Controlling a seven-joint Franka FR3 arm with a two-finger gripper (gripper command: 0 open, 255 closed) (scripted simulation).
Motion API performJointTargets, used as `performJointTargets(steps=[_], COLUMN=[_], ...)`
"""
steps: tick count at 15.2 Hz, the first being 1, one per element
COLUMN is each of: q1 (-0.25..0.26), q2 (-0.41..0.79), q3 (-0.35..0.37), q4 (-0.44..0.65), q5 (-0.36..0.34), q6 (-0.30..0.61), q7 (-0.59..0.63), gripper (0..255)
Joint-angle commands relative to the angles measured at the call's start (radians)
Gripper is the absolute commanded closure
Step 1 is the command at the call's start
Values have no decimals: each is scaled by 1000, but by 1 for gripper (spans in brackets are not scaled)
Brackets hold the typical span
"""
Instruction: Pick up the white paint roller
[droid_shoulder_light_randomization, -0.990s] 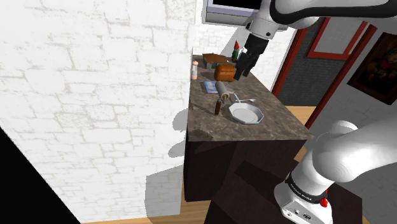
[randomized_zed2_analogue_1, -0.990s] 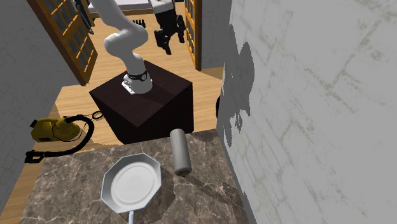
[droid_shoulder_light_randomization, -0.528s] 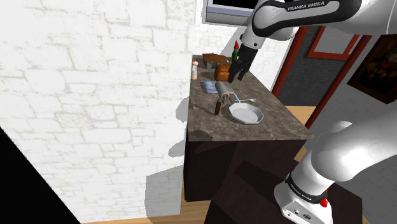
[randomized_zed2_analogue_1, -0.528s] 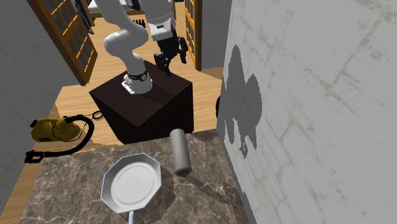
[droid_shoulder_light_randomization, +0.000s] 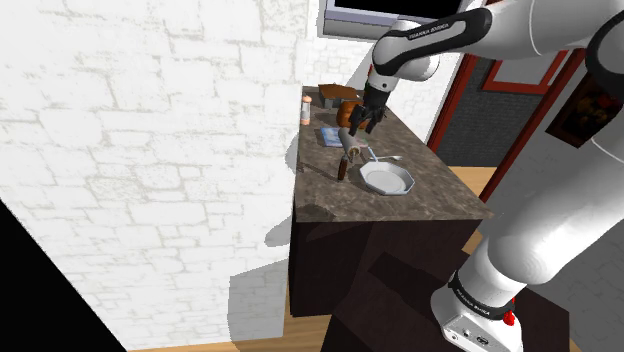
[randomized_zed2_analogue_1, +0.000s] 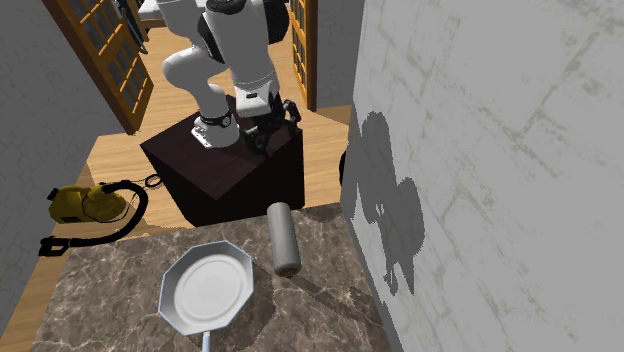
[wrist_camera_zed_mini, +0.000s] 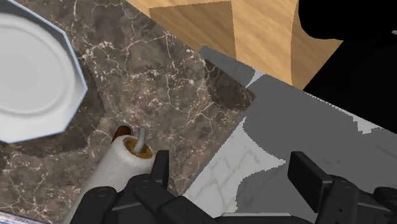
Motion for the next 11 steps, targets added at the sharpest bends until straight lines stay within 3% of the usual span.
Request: performJointTargets(steps=[1,9,11], q1=[-11,-68,-73], q2=[70,351,370], q3=[-22,-70,-69], q4=[30,202,205], q5=[23,145,155], q6=[31,92,105], q7=[-21,-92,-99], gripper=[0,0,0])
